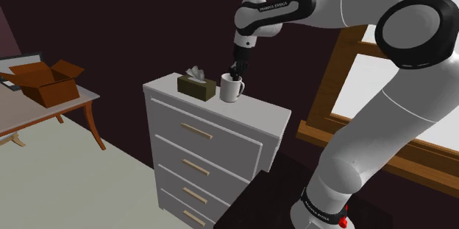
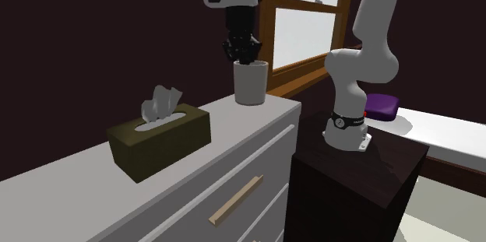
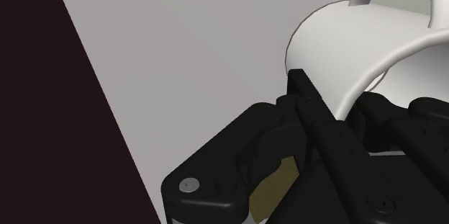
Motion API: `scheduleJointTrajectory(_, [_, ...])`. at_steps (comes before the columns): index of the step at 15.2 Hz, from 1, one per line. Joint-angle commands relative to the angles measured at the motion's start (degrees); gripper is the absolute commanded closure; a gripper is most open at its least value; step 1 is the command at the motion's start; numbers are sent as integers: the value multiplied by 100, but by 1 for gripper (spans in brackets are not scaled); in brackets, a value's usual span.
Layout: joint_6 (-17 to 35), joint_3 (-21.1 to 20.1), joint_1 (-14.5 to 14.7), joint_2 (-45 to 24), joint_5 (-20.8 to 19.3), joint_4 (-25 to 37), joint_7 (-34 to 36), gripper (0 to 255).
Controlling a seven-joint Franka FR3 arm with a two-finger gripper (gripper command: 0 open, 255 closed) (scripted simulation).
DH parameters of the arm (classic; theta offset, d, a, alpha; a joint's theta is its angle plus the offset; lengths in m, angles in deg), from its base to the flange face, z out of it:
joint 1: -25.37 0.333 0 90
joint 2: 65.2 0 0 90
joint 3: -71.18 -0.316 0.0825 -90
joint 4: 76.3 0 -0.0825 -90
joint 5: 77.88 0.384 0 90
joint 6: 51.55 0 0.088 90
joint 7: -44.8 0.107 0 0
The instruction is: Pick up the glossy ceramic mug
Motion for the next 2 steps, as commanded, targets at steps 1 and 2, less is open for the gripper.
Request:
scheduleJointTrajectory(1, [-96, -6, 3, 14, -2, 82, 14, 255])
scheduleJointTrajectory(2, [-96, -6, 3, 13, -2, 82, 14, 255])
